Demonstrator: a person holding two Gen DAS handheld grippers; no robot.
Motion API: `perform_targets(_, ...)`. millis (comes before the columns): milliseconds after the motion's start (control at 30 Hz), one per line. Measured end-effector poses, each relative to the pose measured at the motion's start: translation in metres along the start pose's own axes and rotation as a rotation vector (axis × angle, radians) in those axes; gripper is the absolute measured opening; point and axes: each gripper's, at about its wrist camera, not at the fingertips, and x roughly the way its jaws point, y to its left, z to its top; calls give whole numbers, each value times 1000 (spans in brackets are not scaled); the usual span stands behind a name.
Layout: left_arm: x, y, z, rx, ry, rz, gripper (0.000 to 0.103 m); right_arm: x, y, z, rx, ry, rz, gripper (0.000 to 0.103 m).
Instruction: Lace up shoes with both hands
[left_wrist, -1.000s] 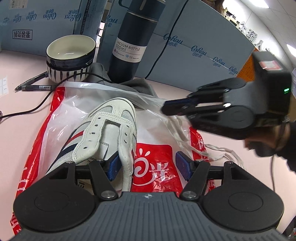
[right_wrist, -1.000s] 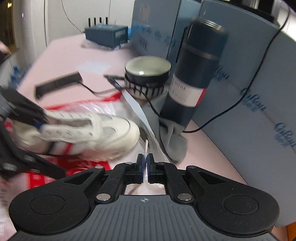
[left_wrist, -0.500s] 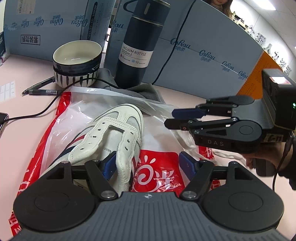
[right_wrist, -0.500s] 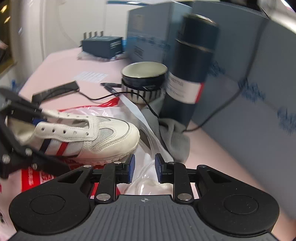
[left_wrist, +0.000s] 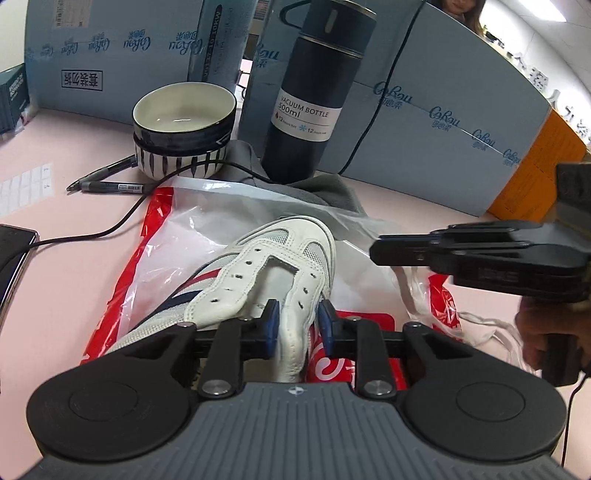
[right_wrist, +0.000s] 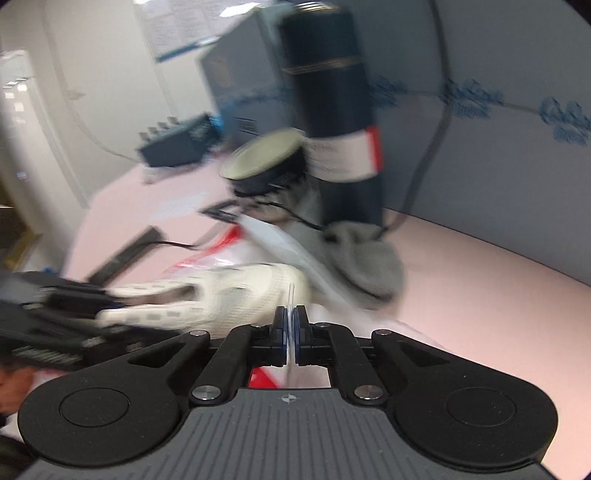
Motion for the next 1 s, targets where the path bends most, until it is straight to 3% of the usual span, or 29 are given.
perform_targets(100,0,-4,0,42,-3,3,21,-8,16,5,-59,17,50,4)
perform_targets(300,0,-12,0,128,-10,9,21,-7,51,15,-262,92,16,4)
perform_targets(567,-4,-32,-8,372,-67,67,18,7,72,24,-468,244,-27,4)
perform_targets(800,-8,-47,-20,561,-120,123,18,19,78,27,-543,339,-15,4)
perform_targets(1000,-9,-54,-29,639,-139,140,18,29,83,31,-590,398,-8,4)
